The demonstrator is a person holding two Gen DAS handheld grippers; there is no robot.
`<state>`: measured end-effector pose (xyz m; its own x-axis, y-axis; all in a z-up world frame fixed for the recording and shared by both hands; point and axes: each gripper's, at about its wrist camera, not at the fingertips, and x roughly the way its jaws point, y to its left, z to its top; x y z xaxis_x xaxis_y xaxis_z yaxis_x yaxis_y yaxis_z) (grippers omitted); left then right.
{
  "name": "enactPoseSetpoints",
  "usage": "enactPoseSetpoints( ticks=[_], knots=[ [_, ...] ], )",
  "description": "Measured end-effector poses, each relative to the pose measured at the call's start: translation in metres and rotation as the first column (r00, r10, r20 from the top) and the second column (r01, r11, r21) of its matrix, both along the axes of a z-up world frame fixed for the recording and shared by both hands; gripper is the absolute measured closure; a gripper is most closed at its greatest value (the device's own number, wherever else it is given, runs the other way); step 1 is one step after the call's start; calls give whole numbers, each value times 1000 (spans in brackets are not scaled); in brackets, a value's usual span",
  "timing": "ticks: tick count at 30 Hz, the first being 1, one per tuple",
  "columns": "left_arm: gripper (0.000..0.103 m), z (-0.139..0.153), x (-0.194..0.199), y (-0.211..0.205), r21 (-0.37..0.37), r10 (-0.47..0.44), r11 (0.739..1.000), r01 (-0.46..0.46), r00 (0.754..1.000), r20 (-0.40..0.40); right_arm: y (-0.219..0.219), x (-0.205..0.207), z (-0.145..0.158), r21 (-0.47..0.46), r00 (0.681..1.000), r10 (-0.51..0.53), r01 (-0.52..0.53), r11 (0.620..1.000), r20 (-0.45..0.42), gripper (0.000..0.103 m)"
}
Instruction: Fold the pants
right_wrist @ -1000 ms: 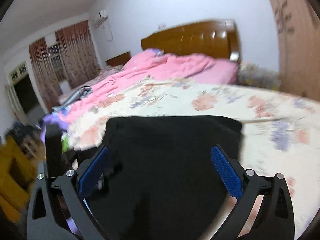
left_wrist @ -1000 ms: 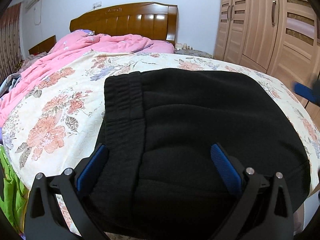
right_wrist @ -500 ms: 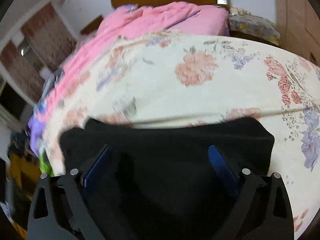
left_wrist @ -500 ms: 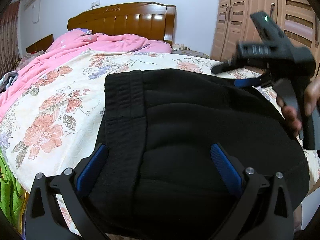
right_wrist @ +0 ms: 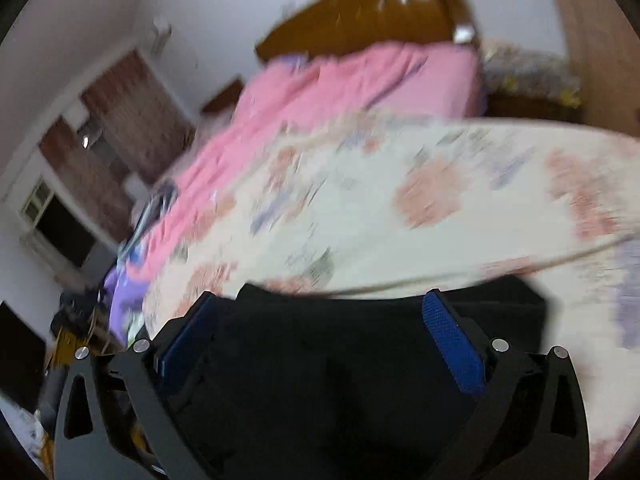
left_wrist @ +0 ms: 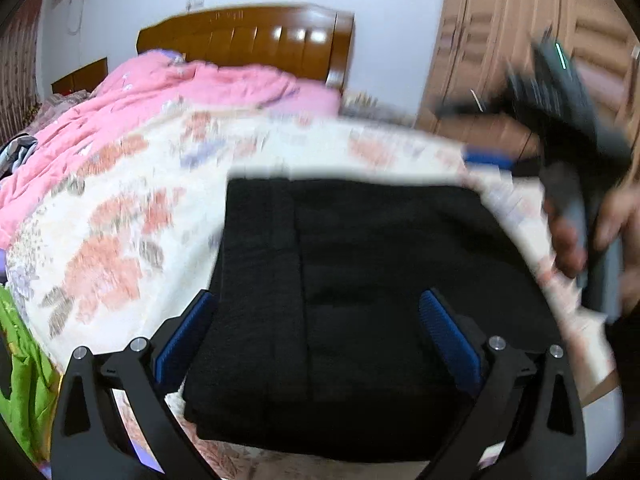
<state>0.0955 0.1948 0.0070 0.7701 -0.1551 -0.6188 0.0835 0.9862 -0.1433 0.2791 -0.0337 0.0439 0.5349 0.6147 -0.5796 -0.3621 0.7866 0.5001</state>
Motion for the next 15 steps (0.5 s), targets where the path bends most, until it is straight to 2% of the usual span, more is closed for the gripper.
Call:
enactPoseSetpoints(
  ticks=[2, 3, 6, 8, 9, 11, 12, 13, 15],
  knots=[
    [2, 12, 4, 4, -57, -35, 998, 36, 999, 16, -27, -13, -4, -10, 998, -69, 69, 998, -11, 5],
    [2, 15, 14, 7, -91, -60, 994, 60, 998, 10, -34, -22, -11, -27, 997, -73, 72, 997, -35, 5],
    [2, -1, 51, 4, -30, -36, 999, 33, 995, -88, -32, -54, -21, -59, 999, -21, 19, 998, -28, 5],
    [2, -26, 70, 3, 17, -17, 1000, 20, 984, -175, -17, -87, -30, -131, 998, 59, -56, 990, 25, 5],
    [2, -34, 73, 4, 7, -13, 1000, 15, 980, -197, -4, -103, -40, -200, 994, 99, -87, 976, 50, 5],
    [2, -37, 68, 10, -23, -13, 1000, 10, 986, -167, 23, -116, -62, -335, 988, 141, -115, 935, 56, 4],
    [2, -38, 66, 13, -32, -14, 999, 9, 986, -164, 25, -122, -66, -352, 985, 136, -90, 932, 110, 4],
    [2, -39, 67, 13, -31, -13, 999, 8, 986, -166, 23, -122, -69, -329, 984, 121, -72, 942, 130, 4],
    [2, -41, 66, 14, -28, -7, 1000, 3, 987, -162, 18, -118, -70, -309, 989, 109, -73, 948, 100, 4]
  ],
)
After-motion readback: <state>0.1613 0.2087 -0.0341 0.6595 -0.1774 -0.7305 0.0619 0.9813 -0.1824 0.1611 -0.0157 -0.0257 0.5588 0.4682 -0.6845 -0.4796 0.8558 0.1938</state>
